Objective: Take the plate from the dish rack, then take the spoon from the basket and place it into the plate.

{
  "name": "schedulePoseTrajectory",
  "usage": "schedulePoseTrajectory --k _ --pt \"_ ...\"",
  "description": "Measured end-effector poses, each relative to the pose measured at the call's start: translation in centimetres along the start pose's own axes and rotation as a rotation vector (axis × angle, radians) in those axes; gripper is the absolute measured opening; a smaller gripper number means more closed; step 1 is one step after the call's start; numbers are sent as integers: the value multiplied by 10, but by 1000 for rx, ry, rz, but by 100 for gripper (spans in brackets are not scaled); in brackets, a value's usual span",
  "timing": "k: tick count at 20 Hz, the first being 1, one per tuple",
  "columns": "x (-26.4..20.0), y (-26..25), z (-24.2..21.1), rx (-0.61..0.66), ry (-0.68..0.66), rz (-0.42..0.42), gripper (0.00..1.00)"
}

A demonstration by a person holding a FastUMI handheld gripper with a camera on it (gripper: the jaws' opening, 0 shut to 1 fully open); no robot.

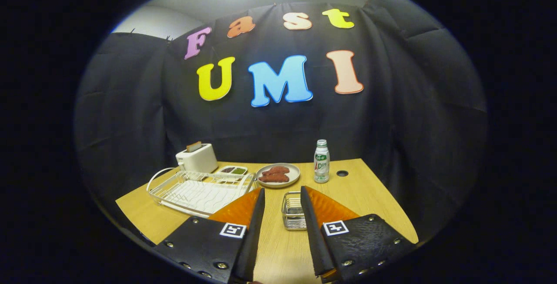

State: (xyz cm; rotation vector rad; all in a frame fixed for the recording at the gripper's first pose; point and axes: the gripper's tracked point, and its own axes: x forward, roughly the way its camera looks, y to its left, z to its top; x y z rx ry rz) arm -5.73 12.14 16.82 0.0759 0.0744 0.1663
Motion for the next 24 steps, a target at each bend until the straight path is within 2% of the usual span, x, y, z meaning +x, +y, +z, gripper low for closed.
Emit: schedulePoseTrajectory --k 5,10,19,21,22,23,24 --pt "7 -37 -5 6 -24 -27 50" --pt "32 -57 -22 37 -50 -28 50" --pt "105 -65 -95 62 -32 -3 50" --pt "114 -62 -99 51 -42 9 42" --pt "120 -66 -97 37 -59 -6 42" --pt "124 -62 -95 42 -72 3 27" --pt "129 -56 -95 49 -73 23 24"
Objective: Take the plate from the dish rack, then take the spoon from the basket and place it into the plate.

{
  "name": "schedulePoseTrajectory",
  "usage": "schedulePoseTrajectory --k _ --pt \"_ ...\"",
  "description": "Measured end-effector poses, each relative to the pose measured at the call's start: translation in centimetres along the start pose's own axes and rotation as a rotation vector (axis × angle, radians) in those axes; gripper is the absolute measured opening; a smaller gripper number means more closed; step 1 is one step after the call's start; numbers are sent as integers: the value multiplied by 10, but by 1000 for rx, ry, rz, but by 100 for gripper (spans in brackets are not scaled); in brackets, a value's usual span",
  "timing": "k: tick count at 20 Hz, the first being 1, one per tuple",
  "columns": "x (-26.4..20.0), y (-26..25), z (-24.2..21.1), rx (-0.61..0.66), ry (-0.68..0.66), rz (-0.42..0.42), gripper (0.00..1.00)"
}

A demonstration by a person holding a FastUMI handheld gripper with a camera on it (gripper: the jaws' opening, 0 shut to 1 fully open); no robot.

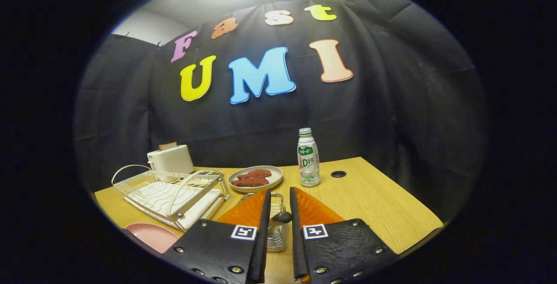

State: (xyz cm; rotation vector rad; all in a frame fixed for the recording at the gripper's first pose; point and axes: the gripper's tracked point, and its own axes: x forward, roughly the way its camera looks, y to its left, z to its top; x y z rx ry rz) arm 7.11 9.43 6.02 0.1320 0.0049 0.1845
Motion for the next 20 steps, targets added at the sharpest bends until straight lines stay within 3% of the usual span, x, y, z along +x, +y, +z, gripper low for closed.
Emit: schedulePoseTrajectory --k 3,4,5,8,9,20 --pt "4 8 -8 3 27 53 28" --pt "8 6 -10 24 19 35 28" --pt "12 8 -7 34 24 39 12" --pt "14 6 -4 67 61 19 12" --pt "18 8 -3 65 69 16 7" --pt "0 21 62 -31 125 20 7"
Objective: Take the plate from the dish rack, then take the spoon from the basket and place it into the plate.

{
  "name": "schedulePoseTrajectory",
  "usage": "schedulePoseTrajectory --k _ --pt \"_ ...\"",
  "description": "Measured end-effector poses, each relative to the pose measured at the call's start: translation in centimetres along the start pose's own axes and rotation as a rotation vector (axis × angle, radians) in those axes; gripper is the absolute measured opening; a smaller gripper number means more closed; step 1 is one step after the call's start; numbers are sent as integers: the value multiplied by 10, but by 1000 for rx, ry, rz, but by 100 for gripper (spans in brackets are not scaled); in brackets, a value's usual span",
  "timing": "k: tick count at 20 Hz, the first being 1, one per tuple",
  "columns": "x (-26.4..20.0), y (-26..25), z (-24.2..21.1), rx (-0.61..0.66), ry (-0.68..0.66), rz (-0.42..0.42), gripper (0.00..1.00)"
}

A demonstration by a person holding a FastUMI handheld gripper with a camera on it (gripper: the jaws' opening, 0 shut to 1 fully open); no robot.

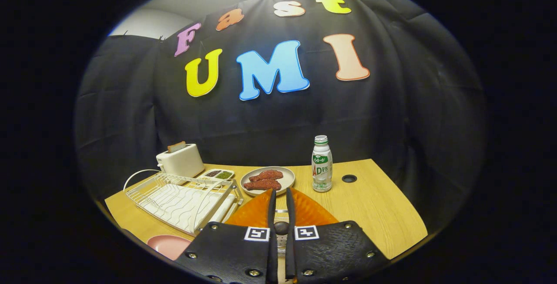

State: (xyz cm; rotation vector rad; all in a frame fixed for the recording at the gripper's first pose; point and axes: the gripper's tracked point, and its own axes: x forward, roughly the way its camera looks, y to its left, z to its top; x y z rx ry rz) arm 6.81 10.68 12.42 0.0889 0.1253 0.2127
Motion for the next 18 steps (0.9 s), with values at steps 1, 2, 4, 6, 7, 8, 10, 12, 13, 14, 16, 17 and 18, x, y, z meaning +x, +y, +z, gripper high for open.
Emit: schedulePoseTrajectory --k 1,2,4,6,7,8,10,12,13,14,16,17,18 --pt "-5 3 6 0 -1 1 7" --pt "-10 4 13 -1 -5 -4 6" --pt "-20 9 25 -3 -10 -8 7" --pt "-30 15 38 -9 -19 -16 7" --pt "-36 20 44 -10 -26 -16 7" --pt "-41 24 48 -7 -27 -22 7" --pt "-50 29 53 -3 -24 -33 7" --pt "-61 36 60 5 -25 -37 6" --pt "-67 39 64 6 -30 -40 7" --pt "-70 40 66 5 -29 -43 6" --pt "-80 49 67 13 -27 -44 6" --pt "-86 52 67 18 -24 -47 6" --pt "-90 55 68 20 -25 -49 6"
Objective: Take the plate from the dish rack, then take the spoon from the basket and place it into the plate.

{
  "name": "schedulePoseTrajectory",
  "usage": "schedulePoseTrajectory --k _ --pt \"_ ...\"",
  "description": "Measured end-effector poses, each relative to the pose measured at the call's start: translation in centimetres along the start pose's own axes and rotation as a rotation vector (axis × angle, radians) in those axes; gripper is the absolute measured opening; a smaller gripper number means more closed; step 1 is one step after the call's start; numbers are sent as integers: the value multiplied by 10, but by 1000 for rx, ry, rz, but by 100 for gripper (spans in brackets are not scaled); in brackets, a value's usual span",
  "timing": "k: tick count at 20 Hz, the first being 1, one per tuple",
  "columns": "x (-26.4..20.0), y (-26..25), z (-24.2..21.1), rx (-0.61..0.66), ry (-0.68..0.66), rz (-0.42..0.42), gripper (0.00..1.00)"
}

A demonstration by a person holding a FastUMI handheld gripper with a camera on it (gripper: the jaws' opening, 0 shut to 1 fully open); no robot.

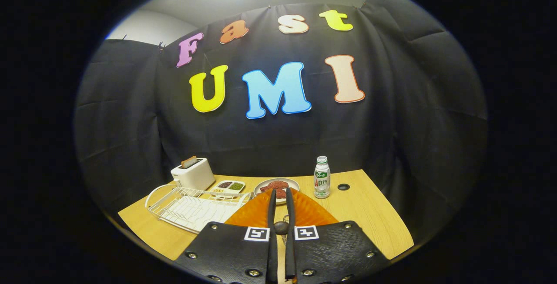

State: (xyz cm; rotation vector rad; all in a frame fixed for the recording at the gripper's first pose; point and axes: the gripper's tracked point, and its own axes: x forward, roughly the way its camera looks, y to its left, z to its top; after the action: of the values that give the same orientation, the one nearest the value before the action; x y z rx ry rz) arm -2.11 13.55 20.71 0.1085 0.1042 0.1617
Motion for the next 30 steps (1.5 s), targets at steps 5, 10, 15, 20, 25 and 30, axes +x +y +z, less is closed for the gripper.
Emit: schedulePoseTrajectory --k 5,10,15,20,25,30 --pt "-18 18 -7 -13 20 -2 6" --pt "-31 41 -19 -22 55 25 6" --pt "-37 69 -38 -42 105 70 6" --pt "-34 101 -61 -37 154 140 6" --pt "-30 124 -83 -56 206 203 6" --pt "-25 144 -101 -80 251 258 7"
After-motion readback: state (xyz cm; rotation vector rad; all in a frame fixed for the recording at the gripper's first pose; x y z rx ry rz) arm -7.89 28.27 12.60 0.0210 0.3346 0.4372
